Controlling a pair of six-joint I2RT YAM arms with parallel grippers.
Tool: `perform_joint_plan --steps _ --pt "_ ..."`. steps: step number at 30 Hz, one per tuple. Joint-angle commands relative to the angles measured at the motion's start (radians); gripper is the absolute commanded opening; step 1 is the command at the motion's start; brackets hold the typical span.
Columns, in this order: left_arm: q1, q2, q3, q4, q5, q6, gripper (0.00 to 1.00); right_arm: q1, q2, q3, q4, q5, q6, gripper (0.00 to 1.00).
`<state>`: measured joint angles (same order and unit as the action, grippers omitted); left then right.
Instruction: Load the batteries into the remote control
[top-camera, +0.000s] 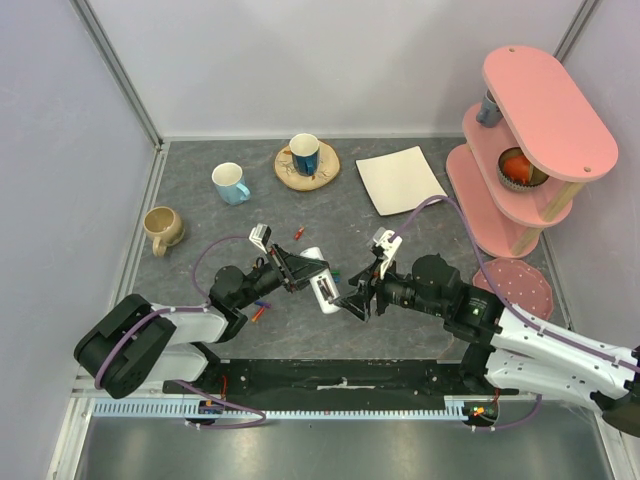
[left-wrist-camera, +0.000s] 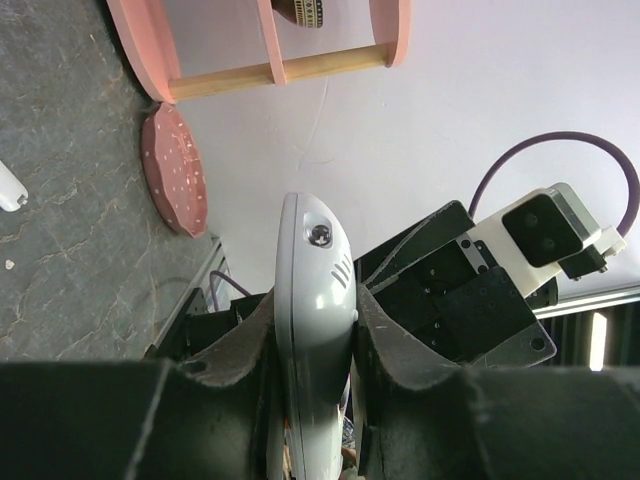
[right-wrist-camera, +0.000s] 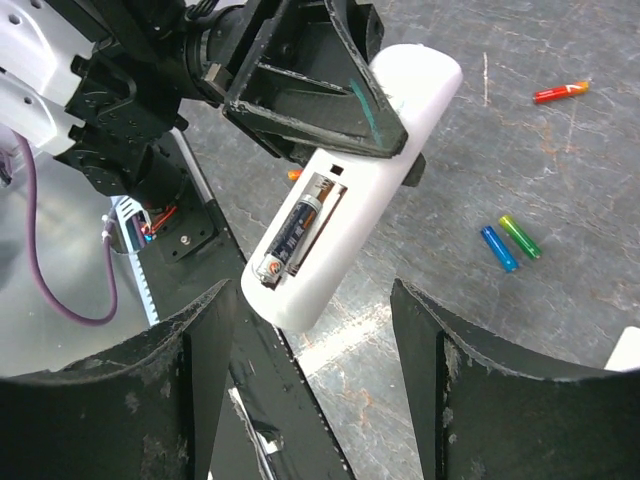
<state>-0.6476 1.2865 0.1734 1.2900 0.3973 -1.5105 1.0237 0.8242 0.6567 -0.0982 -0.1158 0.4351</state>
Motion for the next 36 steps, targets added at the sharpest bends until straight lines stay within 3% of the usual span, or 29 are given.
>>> perform_joint_plan --steps 1,36 --pt "-0.004 -0.026 0.029 0.374 0.021 -0.031 0.02 -0.002 0.023 -0.005 0.089 -0.045 0.014 0.7" --pt "-0.015 -0.065 0.032 0.374 0.069 -0.017 0.02 -0.025 0.135 0.034 0.081 -0.056 0.005 0.68"
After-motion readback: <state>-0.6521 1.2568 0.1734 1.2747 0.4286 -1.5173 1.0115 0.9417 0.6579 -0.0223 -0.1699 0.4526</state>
